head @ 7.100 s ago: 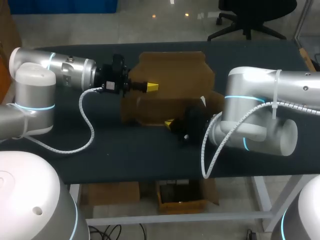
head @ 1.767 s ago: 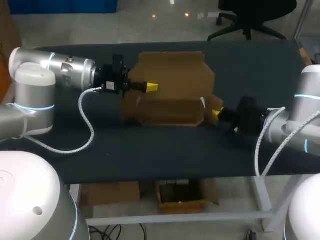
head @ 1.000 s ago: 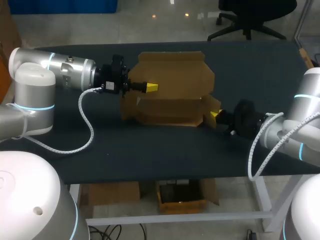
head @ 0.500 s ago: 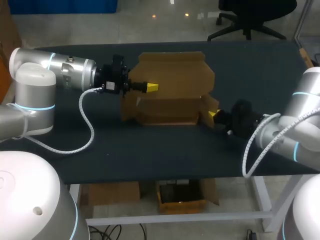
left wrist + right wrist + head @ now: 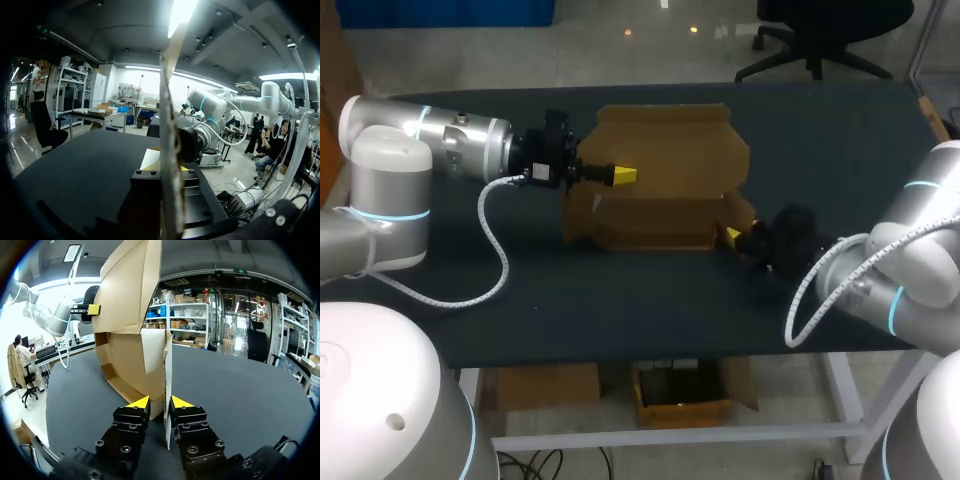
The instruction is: Assemble the packaging by folding the flat box into shape, placing the metal phone stand inside, and closing the box properly
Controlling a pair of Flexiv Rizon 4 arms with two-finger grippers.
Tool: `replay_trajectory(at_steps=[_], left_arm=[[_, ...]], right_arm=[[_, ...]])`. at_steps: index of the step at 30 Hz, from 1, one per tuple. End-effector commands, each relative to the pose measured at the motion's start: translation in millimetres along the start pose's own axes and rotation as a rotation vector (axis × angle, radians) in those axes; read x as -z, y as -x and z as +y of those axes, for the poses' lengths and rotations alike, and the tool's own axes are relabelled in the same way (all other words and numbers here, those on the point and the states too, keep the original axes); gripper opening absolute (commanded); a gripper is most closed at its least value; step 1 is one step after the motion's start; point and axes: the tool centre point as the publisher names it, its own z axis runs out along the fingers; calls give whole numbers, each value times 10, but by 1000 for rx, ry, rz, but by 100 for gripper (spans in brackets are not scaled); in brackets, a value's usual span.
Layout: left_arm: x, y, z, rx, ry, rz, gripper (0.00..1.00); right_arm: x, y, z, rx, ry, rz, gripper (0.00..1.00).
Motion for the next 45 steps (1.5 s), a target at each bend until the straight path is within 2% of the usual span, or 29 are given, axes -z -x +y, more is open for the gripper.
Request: replay_trajectory(at_steps=[1, 10, 17, 28, 37, 45], left_arm=[[-21, 11, 36, -1, -1, 2, 0], [-21, 11, 36, -1, -1, 2, 0], [-21, 11, 36, -1, -1, 2, 0], [-21, 11, 36, -1, -1, 2, 0], [-21, 11, 36, -1, -1, 2, 0], [-21, 11, 36, -1, -1, 2, 0]], right_arm=[[-52, -79, -24, -5, 7, -103, 25], [-86, -209, -10, -23, 2, -130, 24], [-63, -309, -21, -51, -4, -172, 27], [-7, -437, -39, -75, 11, -181, 34], [107, -542, -120, -102, -1, -196, 39], [321, -633, -225, -117, -8, -198, 39]])
